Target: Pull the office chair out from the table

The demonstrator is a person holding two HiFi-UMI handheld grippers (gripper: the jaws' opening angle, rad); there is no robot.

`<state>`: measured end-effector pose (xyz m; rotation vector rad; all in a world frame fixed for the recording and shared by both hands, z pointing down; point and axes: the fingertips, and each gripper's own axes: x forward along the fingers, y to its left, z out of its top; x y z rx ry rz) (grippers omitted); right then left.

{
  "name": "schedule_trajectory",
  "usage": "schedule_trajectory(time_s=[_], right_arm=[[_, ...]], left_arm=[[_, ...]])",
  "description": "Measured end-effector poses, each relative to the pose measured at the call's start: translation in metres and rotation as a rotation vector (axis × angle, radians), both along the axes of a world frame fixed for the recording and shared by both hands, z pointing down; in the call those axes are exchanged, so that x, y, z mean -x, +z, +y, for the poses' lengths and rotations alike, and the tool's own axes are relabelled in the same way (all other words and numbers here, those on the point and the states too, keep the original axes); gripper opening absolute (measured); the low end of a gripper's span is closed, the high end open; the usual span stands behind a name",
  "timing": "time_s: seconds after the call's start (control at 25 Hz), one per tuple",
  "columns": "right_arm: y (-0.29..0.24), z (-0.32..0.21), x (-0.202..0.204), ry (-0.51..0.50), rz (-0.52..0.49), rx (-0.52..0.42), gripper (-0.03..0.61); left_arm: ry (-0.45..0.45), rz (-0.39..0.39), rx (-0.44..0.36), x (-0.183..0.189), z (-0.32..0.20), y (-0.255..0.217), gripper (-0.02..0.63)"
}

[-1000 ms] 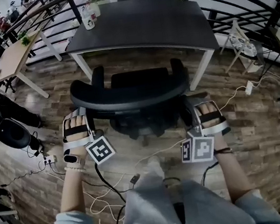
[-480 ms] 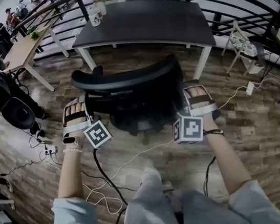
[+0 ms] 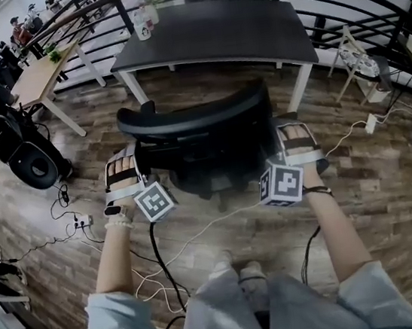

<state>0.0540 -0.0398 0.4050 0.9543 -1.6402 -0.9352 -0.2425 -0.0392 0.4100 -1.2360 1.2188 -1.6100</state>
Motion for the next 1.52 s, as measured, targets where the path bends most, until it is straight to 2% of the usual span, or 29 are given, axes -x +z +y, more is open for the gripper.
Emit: schedule_trajectory(time_s=[0.08, 0.16, 0.32, 0.48, 0.72, 1.04, 1.2, 1.36, 1.44, 1.52], right_arm=[[-0.001, 0.000, -0.002, 0.022, -0.006, 0.000, 0.192], [-0.003, -0.001, -0.003, 0.036, -0.021, -0.004, 0.198], [-0.005, 0.004, -0.003, 0.064, -0.093, 0.009, 0.202], [-0.011, 0.013, 0.002, 0.086, -0.188, 0.022, 0.202], [-0.030, 0.027, 0.018, 0.108, -0.424, 0.057, 0.202], [-0.048, 0.056, 0.033, 0.121, -0.721, 0.122, 0.196], [-0.056, 0.073, 0.036, 0.103, -0.795, 0.155, 0.169], [-0.065, 0.088, 0.036, 0.092, -0.849, 0.146, 0.097], [-0.068, 0.094, 0.036, 0.094, -0.882, 0.153, 0.058], [-0.072, 0.098, 0.035, 0.096, -0.921, 0.152, 0.032]], left_arm=[[0.012, 0.022, 0.001, -0.001, 0.001, 0.001, 0.199], [0.034, 0.077, -0.001, -0.005, 0.004, -0.001, 0.202], [0.072, 0.147, -0.027, -0.006, 0.007, -0.001, 0.211], [0.079, 0.304, -0.012, -0.009, 0.016, -0.007, 0.216], [0.096, 0.407, -0.061, -0.009, 0.035, -0.020, 0.218], [0.167, 0.638, -0.152, -0.036, 0.056, -0.066, 0.209], [0.212, 0.799, -0.185, -0.054, 0.071, -0.086, 0.170], [0.255, 0.962, -0.209, -0.069, 0.084, -0.104, 0.120], [0.266, 1.029, -0.207, -0.076, 0.089, -0.109, 0.118], [0.275, 1.102, -0.202, -0.083, 0.094, -0.113, 0.071]])
